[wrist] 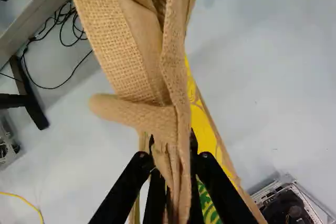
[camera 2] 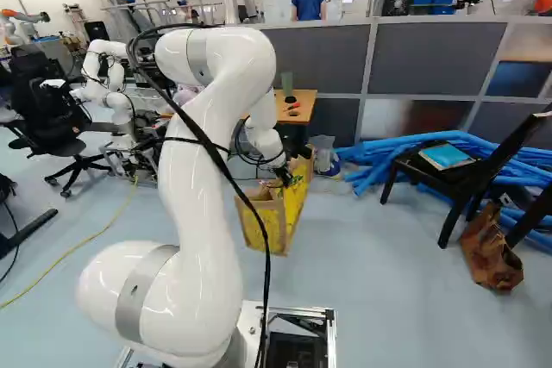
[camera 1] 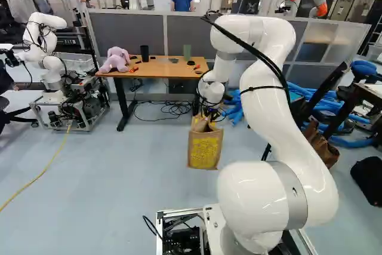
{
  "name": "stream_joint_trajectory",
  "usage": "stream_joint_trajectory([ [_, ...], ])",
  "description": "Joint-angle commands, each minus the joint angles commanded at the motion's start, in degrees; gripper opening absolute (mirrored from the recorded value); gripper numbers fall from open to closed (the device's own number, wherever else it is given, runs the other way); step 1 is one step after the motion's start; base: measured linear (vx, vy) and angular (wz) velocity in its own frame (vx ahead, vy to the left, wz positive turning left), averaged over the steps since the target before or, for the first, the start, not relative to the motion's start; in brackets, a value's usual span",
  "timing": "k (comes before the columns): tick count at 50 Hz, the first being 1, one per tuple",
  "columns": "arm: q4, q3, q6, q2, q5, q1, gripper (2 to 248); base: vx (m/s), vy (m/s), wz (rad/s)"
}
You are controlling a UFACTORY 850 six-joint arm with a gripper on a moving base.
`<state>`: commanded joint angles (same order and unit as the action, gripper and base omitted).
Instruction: Pick up the bag on the ground and place it on the table
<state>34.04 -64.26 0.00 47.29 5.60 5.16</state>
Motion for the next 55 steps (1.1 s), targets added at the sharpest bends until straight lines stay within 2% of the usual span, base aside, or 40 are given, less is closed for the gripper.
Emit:
stream_joint_trajectory([
  [55,0.0,-0.78,0.0,-6.86,-10.0,-0.39,33,0.0,0.0,0.0],
])
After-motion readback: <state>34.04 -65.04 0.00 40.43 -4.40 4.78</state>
